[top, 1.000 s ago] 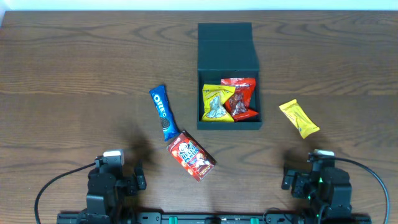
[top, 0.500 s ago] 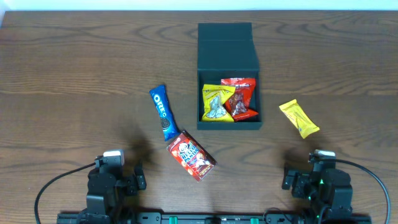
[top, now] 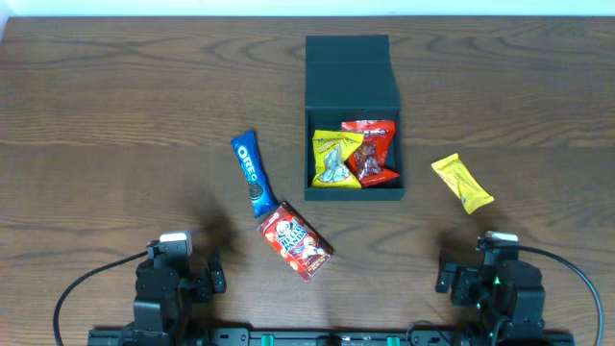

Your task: Pack container

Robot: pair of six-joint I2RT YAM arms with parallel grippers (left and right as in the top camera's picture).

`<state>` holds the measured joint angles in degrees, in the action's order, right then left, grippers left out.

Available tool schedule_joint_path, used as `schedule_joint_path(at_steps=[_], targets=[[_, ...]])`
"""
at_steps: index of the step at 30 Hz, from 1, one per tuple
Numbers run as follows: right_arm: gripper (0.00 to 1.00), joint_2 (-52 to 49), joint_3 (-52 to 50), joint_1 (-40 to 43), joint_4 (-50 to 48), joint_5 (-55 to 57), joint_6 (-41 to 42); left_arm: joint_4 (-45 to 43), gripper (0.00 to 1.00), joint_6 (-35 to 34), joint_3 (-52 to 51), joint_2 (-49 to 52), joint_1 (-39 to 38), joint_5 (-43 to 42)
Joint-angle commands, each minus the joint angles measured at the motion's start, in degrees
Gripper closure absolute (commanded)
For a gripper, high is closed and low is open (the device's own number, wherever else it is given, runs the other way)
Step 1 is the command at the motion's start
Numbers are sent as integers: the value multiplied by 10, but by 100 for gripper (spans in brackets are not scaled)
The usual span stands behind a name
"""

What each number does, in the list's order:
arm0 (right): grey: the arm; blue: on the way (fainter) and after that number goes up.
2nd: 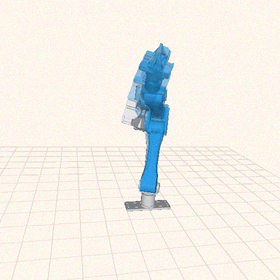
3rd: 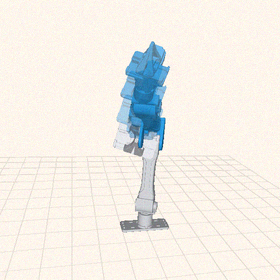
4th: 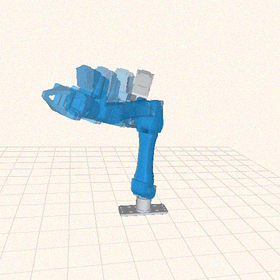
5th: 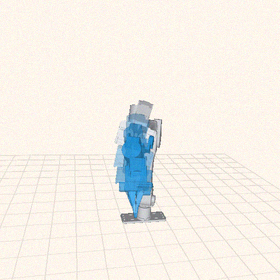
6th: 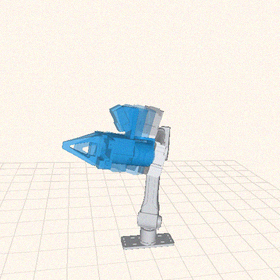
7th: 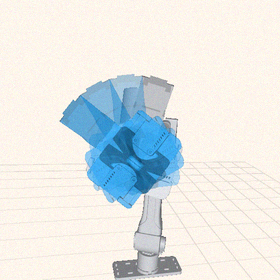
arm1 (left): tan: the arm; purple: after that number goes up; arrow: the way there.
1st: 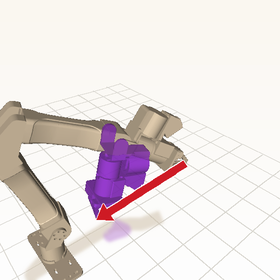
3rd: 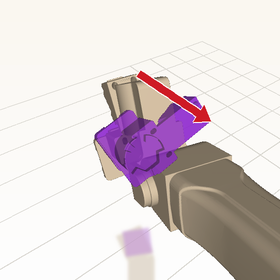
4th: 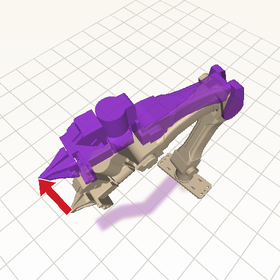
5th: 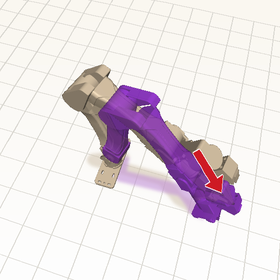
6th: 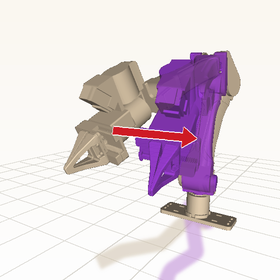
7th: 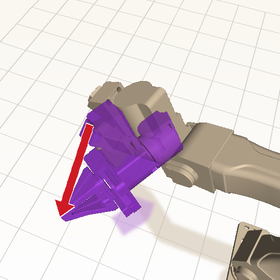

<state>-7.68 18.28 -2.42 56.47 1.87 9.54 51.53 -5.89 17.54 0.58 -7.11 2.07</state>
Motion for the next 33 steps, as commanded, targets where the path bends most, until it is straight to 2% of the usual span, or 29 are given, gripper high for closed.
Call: schedule_joint_path(at_steps=[1,29,33], targets=[[1,5,-2,5,0,-4,-10,16,5,12,-22,-4,3,-2],[1,5,-2,5,0,-4,-10,16,5,12,-22,-4,3,-2],[1,5,-2,5,0,-4,-10,-9,5,11,-21,0,3,-8]])
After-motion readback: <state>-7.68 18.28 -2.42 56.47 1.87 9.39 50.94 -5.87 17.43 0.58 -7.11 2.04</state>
